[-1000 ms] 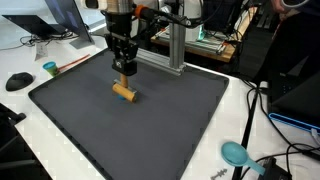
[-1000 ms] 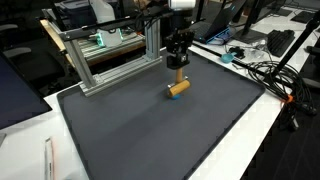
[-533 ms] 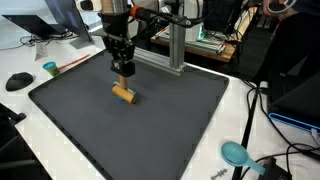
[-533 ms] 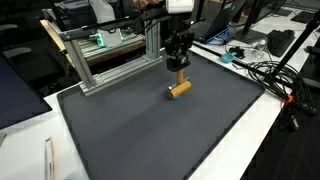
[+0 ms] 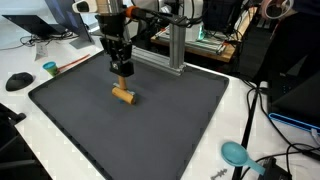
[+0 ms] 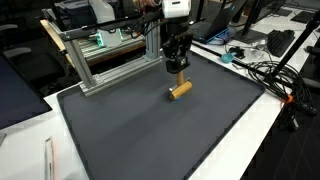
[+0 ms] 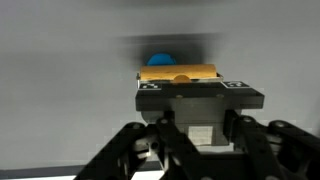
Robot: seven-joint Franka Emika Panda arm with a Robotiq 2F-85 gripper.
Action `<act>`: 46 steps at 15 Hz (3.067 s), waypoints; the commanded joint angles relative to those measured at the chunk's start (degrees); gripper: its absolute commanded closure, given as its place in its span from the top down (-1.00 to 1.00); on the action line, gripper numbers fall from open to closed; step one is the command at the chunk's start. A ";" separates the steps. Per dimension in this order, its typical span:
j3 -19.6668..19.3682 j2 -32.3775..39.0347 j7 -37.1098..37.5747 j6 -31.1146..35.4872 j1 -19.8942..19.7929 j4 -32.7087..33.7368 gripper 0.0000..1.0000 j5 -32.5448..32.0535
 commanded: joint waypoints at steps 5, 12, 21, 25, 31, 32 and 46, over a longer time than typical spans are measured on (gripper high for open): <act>1.49 3.68 -7.31 -4.40 -0.70 -0.63 -0.57 3.12; 0.94 3.38 -9.41 -5.27 -0.46 -1.10 -0.57 1.58; 0.24 1.60 -12.46 -7.31 -0.52 -1.74 -0.57 -0.54; -0.04 0.97 -13.94 -8.81 -0.62 -1.51 -0.57 -1.24; -0.46 0.78 -14.93 -12.85 -0.42 0.01 -0.57 -2.74; -0.57 0.69 -14.60 -13.41 -0.36 0.24 -0.57 -3.03; -2.24 -3.52 -8.30 -10.41 0.04 1.56 -0.57 -4.68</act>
